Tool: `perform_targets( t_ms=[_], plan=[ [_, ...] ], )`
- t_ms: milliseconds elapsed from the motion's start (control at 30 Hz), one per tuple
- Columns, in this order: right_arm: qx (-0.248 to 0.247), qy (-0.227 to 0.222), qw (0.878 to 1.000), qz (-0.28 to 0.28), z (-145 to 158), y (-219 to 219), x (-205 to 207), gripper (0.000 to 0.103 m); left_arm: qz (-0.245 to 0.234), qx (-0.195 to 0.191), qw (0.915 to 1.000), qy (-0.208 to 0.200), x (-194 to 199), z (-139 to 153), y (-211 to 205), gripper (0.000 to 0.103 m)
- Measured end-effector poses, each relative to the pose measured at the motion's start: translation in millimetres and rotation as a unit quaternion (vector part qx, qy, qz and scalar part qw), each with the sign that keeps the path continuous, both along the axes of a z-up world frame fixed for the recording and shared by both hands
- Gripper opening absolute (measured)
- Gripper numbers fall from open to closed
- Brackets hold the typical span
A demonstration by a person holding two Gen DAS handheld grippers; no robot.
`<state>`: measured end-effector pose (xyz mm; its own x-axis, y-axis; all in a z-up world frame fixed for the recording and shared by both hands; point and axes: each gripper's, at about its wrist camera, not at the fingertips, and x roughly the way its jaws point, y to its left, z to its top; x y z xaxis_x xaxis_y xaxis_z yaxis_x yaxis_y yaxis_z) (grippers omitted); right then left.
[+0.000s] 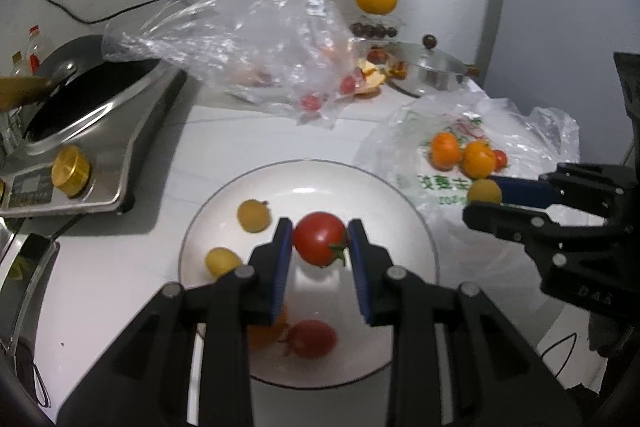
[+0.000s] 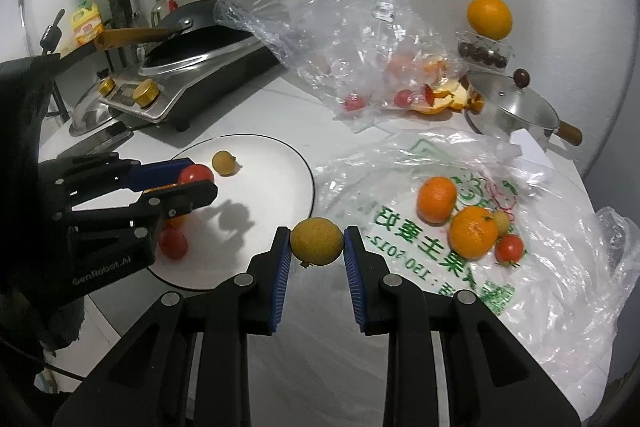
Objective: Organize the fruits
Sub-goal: 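Carry the yellow fruit and the red tomato over the white plate, then open the left gripper to drop the tomato while the right lowers and releases the yellow fruit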
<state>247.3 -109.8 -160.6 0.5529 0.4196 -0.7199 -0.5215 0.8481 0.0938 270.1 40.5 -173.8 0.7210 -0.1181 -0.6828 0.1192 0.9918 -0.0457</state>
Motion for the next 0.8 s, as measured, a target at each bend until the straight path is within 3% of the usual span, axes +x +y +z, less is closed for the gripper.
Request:
perform_targets(
  t_ms=[233, 533, 800],
  plan=[
    [0.002, 0.006, 1.0, 0.017, -5, 17, 6, 0.029, 0.018, 0.003, 0.9998, 0.005, 10, -7, 20, 0.029],
    [0.006, 0.012, 0.999, 0.032, -13, 35, 17, 0.028, 0.037, 0.043, 0.9984, 0.003, 22, -13, 33, 0.029],
    [0.005, 0.019, 0.999, 0.041, -19, 45, 25, 0.029, 0.046, 0.05, 0.9976, 0.015, 32, -24, 42, 0.03]
  ],
)
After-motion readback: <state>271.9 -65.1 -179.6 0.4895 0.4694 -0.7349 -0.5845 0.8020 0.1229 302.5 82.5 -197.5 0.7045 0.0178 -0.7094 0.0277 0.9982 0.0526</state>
